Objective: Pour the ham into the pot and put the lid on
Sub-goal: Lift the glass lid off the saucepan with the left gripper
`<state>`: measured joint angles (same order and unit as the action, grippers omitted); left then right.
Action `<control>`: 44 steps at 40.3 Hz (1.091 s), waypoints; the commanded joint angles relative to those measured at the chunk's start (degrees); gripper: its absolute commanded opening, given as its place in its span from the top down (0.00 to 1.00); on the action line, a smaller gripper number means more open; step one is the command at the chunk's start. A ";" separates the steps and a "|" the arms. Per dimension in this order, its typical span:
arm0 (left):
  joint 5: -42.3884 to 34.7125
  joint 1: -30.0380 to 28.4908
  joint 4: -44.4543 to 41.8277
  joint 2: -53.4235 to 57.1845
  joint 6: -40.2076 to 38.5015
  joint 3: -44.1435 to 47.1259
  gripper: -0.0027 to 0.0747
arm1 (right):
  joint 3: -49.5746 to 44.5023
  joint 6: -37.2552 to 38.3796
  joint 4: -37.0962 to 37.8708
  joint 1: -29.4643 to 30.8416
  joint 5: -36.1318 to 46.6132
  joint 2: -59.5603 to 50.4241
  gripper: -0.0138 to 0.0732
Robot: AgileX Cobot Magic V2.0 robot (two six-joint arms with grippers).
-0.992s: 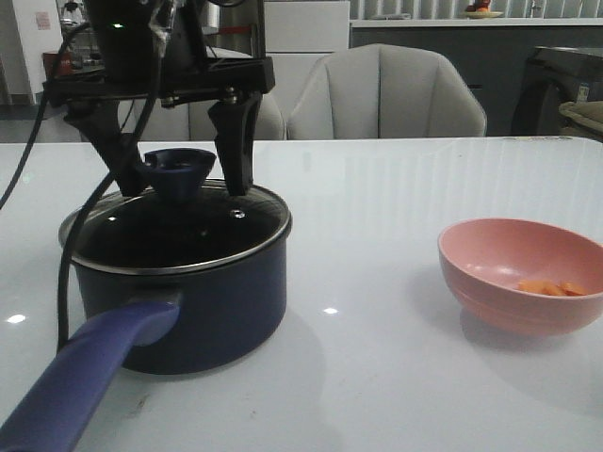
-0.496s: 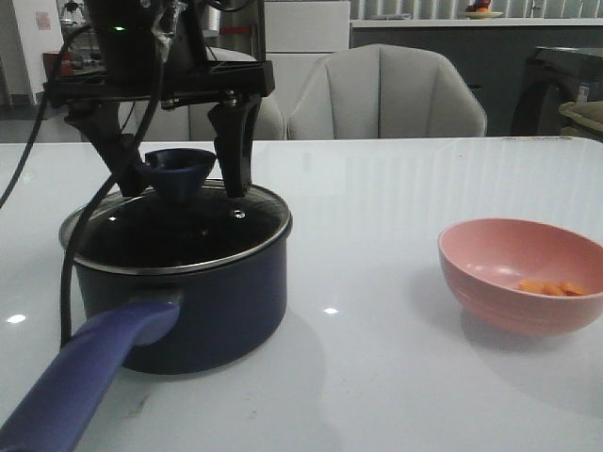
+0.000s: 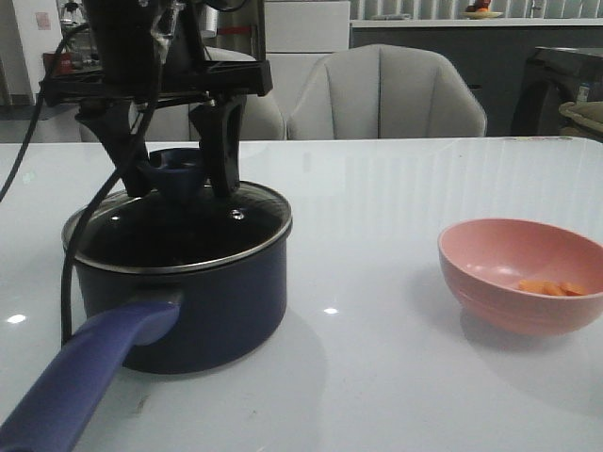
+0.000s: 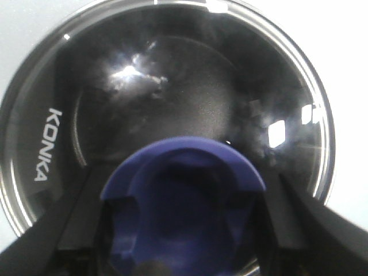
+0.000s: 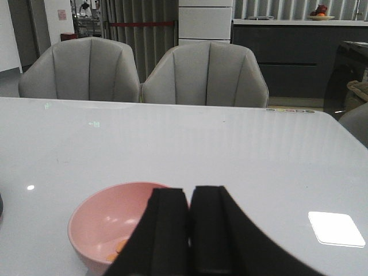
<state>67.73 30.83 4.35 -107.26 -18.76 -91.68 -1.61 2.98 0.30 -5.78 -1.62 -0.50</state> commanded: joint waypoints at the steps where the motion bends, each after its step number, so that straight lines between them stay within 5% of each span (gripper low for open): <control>1: -1.00 0.32 0.89 2.13 -0.23 -1.85 0.64 | -0.47 -0.20 0.64 0.28 4.77 -1.15 0.68; 18: 2.71 0.32 -0.56 2.13 -0.13 -9.67 0.64 | -0.47 -0.20 0.64 0.28 4.77 -1.15 0.68; 44: 5.97 -4.33 -10.99 5.77 0.10 -8.91 0.64 | -0.47 -0.20 0.64 0.28 4.77 -1.15 0.68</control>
<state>71.17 28.32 -5.62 -106.07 -18.65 -99.13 -1.61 2.98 0.30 -5.78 -1.62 -0.50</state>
